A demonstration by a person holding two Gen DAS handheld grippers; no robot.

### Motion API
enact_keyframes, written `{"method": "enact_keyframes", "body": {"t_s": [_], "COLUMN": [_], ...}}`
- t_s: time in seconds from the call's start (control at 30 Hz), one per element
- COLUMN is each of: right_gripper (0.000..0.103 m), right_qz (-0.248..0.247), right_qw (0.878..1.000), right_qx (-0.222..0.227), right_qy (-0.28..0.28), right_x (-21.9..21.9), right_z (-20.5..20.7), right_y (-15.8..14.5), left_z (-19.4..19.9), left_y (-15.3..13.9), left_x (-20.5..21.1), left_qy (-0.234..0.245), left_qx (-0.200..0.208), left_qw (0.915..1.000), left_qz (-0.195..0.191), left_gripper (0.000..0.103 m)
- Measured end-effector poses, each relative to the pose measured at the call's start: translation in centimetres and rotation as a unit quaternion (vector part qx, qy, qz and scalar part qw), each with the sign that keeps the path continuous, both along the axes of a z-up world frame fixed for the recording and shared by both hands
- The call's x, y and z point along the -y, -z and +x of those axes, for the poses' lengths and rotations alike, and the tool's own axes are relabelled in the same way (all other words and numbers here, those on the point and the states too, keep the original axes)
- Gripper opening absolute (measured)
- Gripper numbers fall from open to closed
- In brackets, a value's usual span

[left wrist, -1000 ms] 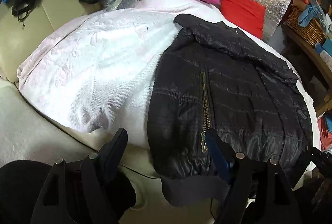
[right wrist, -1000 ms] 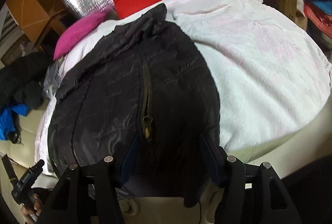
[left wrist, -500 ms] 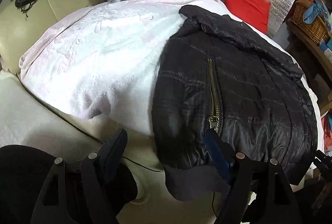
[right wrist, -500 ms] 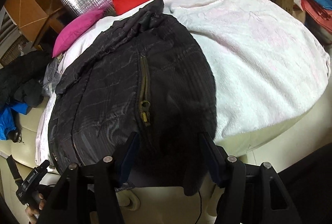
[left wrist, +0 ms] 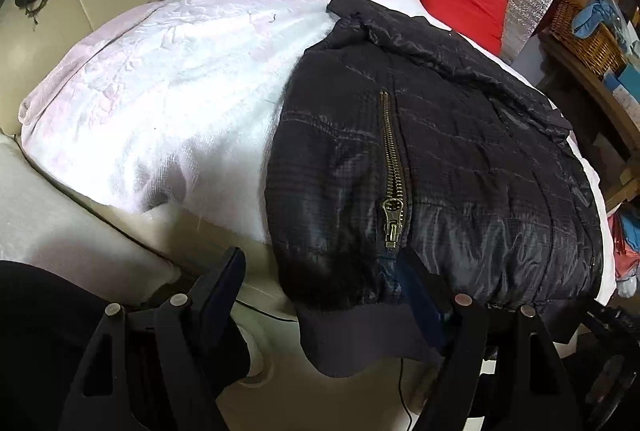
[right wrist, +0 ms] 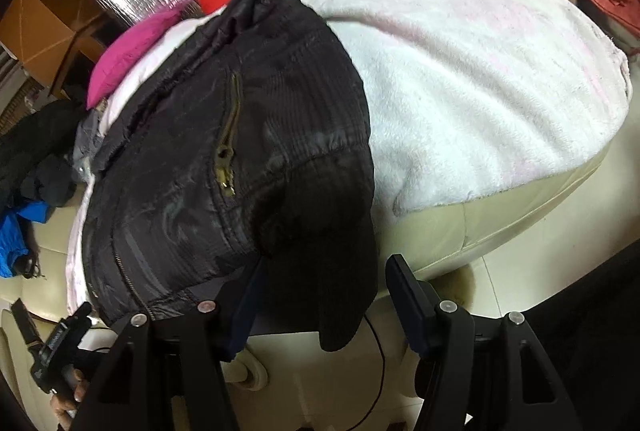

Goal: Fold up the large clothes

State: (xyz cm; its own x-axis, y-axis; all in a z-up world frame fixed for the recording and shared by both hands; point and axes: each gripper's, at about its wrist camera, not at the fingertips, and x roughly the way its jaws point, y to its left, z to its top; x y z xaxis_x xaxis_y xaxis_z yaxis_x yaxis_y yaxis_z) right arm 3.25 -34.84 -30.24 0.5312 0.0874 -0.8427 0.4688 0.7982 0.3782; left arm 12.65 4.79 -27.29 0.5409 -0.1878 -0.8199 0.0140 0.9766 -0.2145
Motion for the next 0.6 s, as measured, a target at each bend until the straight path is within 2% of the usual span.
{"method": "enact_keyframes", "body": {"t_s": [0.03,0.1,0.17,0.23,0.33,0.4,0.43,0.47,0.6], "right_gripper": [0.065,0.065,0.065,0.066,0.066,0.066,0.066,0.066,0.066], "right_qz": [0.001,-0.003,-0.006,-0.02,-0.035,-0.04,-0.035,-0.023,-0.007], "right_qw": [1.0,1.0,1.0,0.999,0.997,0.996,0.996,0.997,0.999], "right_qx": [-0.005,-0.015,-0.018,-0.014,-0.006,0.001,0.001,0.0,-0.015], "right_qy": [-0.003,-0.01,-0.024,-0.039,-0.072,-0.081,-0.077,-0.067,-0.039], "right_x": [-0.2,-0.7,-1.6,-2.6,-4.3,-4.6,-4.4,-3.9,-2.3], "right_z": [0.2,0.6,1.2,1.4,1.7,1.6,1.6,1.5,1.5], "right_y": [0.3,0.8,1.1,1.1,0.8,0.5,0.6,0.7,1.4], "left_z": [-0.1,-0.2,-0.3,-0.3,-0.2,0.0,0.1,0.2,0.6], "left_y": [0.0,-0.1,-0.1,0.0,0.1,0.3,0.5,0.7,1.4], "left_x": [0.0,0.1,0.4,0.7,0.8,0.5,0.5,0.3,0.3], "left_qy": [0.001,0.008,0.017,0.024,0.024,0.02,0.019,0.016,0.015], "left_qx": [0.001,0.006,0.006,0.003,0.001,-0.006,-0.013,-0.02,-0.037], "left_qw": [1.0,0.9999,0.9998,0.9997,0.9997,0.9997,0.9996,0.9994,0.9987], "left_qz": [-0.001,-0.003,-0.004,-0.004,-0.005,-0.013,-0.018,-0.023,-0.031], "left_gripper": [0.078,0.071,0.056,0.054,0.054,0.058,0.065,0.068,0.069]}}
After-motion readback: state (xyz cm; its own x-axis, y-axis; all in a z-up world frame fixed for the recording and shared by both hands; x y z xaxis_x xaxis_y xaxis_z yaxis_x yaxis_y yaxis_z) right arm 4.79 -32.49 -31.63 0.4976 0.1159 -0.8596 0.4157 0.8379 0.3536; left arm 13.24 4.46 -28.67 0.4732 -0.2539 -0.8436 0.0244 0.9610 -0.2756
